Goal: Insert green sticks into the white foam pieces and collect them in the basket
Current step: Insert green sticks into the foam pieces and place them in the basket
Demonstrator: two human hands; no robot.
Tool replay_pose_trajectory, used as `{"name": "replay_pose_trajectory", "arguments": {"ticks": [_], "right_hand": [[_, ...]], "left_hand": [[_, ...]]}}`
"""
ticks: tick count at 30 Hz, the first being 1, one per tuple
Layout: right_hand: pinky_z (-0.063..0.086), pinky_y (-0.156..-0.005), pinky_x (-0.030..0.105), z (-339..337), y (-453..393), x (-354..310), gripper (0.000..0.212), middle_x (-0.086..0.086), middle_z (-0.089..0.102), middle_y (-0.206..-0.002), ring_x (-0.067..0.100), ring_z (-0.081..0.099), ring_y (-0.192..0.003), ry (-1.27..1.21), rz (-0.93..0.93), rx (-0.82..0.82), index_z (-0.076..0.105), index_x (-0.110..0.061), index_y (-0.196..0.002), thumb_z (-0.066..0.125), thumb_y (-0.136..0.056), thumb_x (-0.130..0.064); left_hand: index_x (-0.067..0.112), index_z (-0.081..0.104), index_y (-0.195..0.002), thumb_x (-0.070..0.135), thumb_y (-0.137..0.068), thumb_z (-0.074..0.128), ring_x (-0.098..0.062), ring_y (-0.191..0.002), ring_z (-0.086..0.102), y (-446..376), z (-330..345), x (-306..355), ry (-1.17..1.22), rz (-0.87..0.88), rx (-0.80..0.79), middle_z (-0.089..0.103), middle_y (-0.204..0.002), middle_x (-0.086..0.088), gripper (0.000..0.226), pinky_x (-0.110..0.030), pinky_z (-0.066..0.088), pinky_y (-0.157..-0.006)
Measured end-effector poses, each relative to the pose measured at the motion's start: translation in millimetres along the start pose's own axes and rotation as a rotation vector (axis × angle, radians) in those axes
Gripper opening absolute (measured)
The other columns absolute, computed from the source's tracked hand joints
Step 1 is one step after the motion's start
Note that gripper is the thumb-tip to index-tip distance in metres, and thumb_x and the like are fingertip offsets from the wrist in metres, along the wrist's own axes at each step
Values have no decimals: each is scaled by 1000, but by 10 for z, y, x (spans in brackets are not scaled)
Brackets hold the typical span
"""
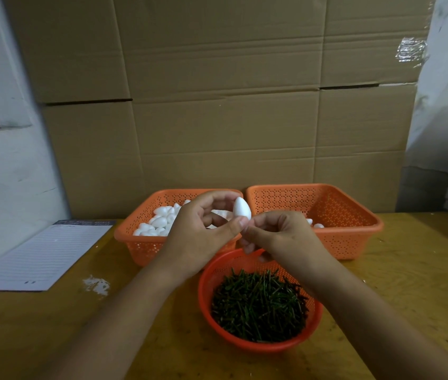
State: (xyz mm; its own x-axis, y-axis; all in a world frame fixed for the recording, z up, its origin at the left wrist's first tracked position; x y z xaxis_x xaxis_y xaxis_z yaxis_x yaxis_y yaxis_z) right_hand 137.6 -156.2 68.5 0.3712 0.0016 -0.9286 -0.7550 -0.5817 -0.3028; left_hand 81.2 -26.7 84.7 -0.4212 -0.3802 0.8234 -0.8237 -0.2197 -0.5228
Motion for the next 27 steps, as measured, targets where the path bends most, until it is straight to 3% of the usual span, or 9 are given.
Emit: {"name": "replay_pose_trajectory", "arguments": {"ticks": [6, 11, 16, 22, 27], "right_hand": [[50, -54, 18, 2, 7, -2, 22, 1, 71, -65, 7, 66, -60, 11, -6, 8, 73, -8, -78, 66, -95, -19], [50, -54, 20, 13, 3, 31, 25, 4, 71, -64, 10, 64, -60, 26, -3, 7, 74, -8, -74, 67, -95, -22], [49, -54, 18, 15, -3, 41, 26, 2, 71, -64, 8, 65, -60, 45, -11, 7, 73, -11, -73, 67, -94, -24], [50, -53, 18, -8, -19, 54, 20, 3, 71, -63, 8, 65, -58, 25, -9, 32, 74, -10, -77, 68, -93, -21], [51, -54, 22, -4, -23, 56, 21, 6, 71, -64, 10, 64, -57, 60, -16, 37, 74, -9, -75, 69, -93, -19]], "left_hand": [[35, 70, -111, 26, -82, 77, -21, -90, 73, 0, 6, 29, -30, 32, -27, 72, -112, 9, 31, -35, 61, -82], [32, 69, -115, 20, -86, 77, -19, -86, 72, 17, 18, 34, -64, 51, -44, 70, -112, 9, 32, -22, 54, -71], [33, 69, -112, 19, -84, 77, -11, -79, 69, 21, 37, 34, -65, 62, -34, 70, -108, 13, 32, -19, 51, -69], [38, 68, -107, 27, -80, 76, -26, -89, 72, -1, 13, -10, -8, 21, 8, 72, -111, 7, 31, -35, 60, -81], [31, 69, -109, 28, -79, 76, -28, -91, 72, 3, 19, -37, 16, -4, 7, 72, -110, 5, 31, -36, 60, -84]]}}
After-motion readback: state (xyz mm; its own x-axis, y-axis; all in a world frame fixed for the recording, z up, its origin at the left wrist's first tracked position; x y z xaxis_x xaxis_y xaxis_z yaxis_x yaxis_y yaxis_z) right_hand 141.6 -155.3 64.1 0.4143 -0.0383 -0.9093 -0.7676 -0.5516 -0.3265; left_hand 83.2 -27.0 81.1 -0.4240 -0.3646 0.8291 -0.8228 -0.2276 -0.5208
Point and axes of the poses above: each hand's wrist, its own y-axis away from the middle knuckle, its own z-axis out of the palm, x = y × z, the point moved 9 cm from there along -y, towards the middle knuckle
